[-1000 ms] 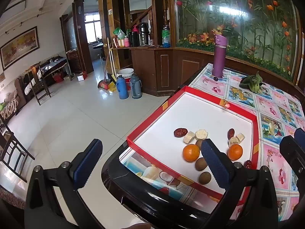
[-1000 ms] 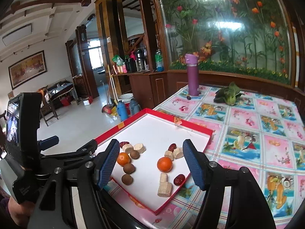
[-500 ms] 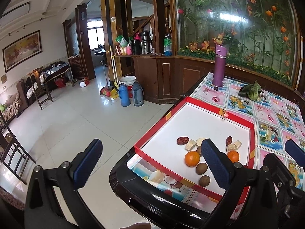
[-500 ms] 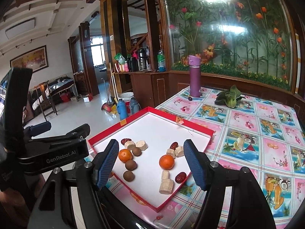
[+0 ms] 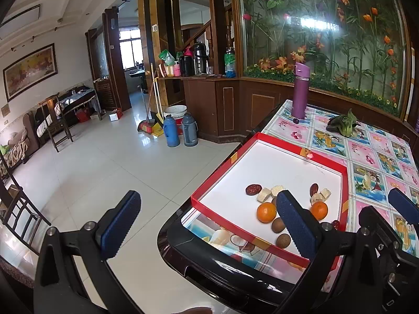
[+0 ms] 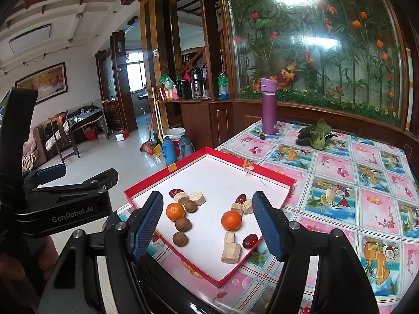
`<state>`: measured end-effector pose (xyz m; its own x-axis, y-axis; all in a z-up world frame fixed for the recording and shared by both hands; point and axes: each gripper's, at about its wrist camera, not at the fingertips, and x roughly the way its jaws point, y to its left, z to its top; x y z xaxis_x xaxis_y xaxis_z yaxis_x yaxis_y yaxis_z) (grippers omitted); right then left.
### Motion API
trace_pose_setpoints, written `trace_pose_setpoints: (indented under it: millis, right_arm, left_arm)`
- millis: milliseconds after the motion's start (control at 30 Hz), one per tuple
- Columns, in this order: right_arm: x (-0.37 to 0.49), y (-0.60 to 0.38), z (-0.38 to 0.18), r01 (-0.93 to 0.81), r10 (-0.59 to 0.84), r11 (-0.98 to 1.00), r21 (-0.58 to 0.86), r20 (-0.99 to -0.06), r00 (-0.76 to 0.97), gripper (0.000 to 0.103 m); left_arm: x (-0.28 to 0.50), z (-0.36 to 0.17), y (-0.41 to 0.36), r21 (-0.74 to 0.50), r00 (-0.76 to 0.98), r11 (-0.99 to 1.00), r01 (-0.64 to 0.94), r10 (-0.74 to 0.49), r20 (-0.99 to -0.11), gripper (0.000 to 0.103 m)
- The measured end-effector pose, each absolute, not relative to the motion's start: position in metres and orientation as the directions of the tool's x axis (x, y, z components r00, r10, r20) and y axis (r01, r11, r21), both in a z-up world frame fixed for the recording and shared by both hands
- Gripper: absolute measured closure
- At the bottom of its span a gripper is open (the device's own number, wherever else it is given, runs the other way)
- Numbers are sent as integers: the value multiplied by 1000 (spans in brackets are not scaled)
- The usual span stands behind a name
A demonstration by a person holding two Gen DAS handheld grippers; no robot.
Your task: Organize fruits
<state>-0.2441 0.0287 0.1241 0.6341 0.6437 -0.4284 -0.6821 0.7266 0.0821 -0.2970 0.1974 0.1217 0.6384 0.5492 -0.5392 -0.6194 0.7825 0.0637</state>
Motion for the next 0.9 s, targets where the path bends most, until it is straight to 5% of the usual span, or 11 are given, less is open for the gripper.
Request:
trace_pose_setpoints:
  millis: [900]
  right_arm:
    - [-227,27,114,-663,634,737,131,-474,611,31]
  left_arm:
    - [-284,116,194,63,632,808,-586,505,-588,0]
